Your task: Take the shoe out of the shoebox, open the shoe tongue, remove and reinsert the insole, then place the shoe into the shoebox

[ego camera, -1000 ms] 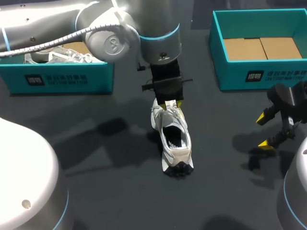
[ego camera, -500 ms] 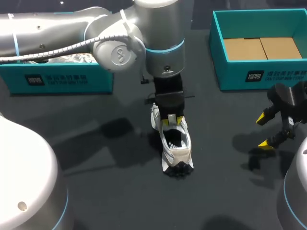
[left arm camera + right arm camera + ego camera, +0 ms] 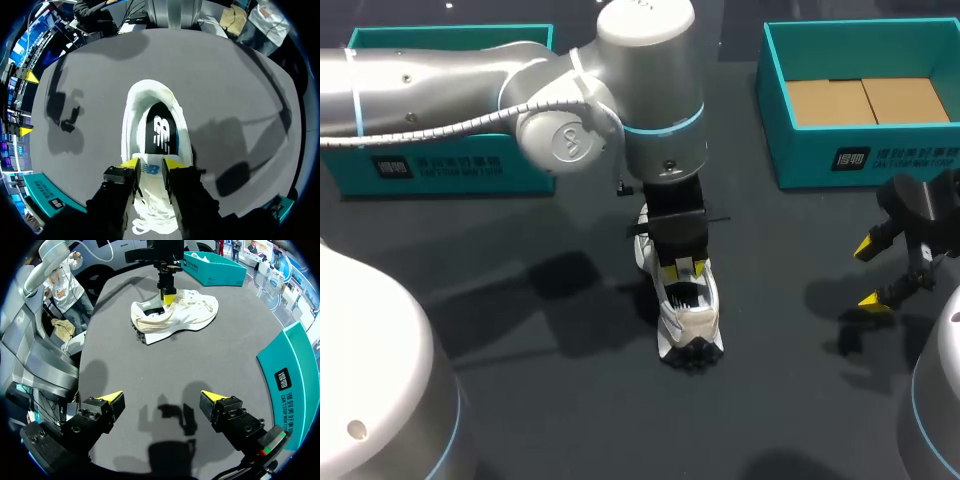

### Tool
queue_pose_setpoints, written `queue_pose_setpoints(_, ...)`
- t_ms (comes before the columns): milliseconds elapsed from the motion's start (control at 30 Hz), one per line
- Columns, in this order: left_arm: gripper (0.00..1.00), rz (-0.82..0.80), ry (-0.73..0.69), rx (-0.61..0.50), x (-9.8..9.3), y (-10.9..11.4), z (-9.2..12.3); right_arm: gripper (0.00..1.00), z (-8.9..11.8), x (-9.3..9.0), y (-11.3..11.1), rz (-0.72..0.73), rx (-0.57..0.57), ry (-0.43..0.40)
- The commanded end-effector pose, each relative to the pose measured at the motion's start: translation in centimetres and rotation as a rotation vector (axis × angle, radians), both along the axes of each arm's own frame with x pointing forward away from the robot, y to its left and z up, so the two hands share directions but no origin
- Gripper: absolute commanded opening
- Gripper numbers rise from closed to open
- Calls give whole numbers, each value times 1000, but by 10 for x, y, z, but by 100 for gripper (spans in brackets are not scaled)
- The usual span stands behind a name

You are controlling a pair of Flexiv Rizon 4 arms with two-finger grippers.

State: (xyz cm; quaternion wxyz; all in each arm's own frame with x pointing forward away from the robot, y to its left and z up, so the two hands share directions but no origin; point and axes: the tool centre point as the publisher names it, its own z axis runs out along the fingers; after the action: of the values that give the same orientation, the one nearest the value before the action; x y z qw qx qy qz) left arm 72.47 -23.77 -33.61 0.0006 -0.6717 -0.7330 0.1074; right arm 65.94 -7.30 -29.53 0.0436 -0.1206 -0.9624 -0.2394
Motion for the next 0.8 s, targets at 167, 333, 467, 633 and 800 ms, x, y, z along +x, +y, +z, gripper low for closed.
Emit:
queue_pose_setpoints(167, 32, -5, 14, 11, -5, 4, -3, 100, 0, -1, 0, -1, -3, -1)
queue_pose_setpoints(333, 33, -6, 34, 39, -6, 1, -18, 100, 0, -1, 0, -1, -3, -1)
queue_pose_setpoints(467, 33, -7, 30, 11, -10, 7, -5, 100, 0, -1, 0, -1, -3, -1)
queue_pose_setpoints(633, 45, -54, 32, -9, -23, 15, 19, 100, 0, -1, 0, -1, -3, -1)
queue_pose_setpoints(800, 97, -20, 21, -37, -38, 22, 45, 100, 0, -1, 0, -1, -3, -1)
